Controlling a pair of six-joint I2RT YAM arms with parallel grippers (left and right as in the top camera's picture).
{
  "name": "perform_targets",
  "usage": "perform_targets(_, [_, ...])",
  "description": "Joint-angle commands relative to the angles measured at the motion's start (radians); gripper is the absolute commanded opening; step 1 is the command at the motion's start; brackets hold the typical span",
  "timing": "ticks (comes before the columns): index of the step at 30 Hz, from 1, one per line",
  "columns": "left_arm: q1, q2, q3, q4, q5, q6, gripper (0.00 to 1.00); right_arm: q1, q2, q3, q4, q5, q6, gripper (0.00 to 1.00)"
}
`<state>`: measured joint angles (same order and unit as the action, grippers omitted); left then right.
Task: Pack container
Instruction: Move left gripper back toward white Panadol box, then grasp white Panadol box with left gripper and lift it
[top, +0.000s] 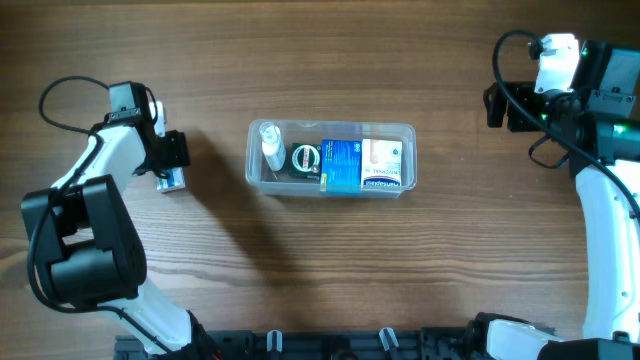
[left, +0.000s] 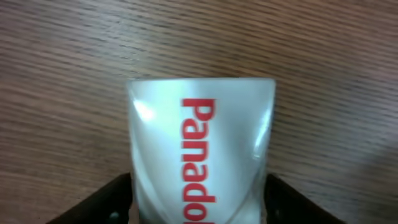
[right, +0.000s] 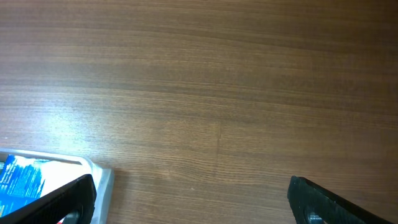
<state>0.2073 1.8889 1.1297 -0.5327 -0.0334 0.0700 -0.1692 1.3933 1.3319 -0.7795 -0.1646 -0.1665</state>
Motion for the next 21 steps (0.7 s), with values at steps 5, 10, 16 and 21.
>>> perform_targets(5, [0.006,0.008,0.002,-0.003,0.051,0.005,0.31,-0.001,0.006,0.001,0.002,-0.017,-0.010,1.00])
perform_targets(10, [0.006,-0.003,0.006,-0.006,0.051,0.005,0.35,-0.001,0.006,0.001,0.002,-0.017,-0.011,1.00])
perform_targets(16, [-0.031,-0.240,0.062,-0.077,0.052,0.001,0.33,-0.001,0.006,0.001,0.002,-0.017,-0.011,1.00])
perform_targets(21, [-0.179,-0.492,0.062,-0.063,0.052,0.002,0.29,-0.001,0.006,0.001,0.002,-0.017,-0.010,1.00])
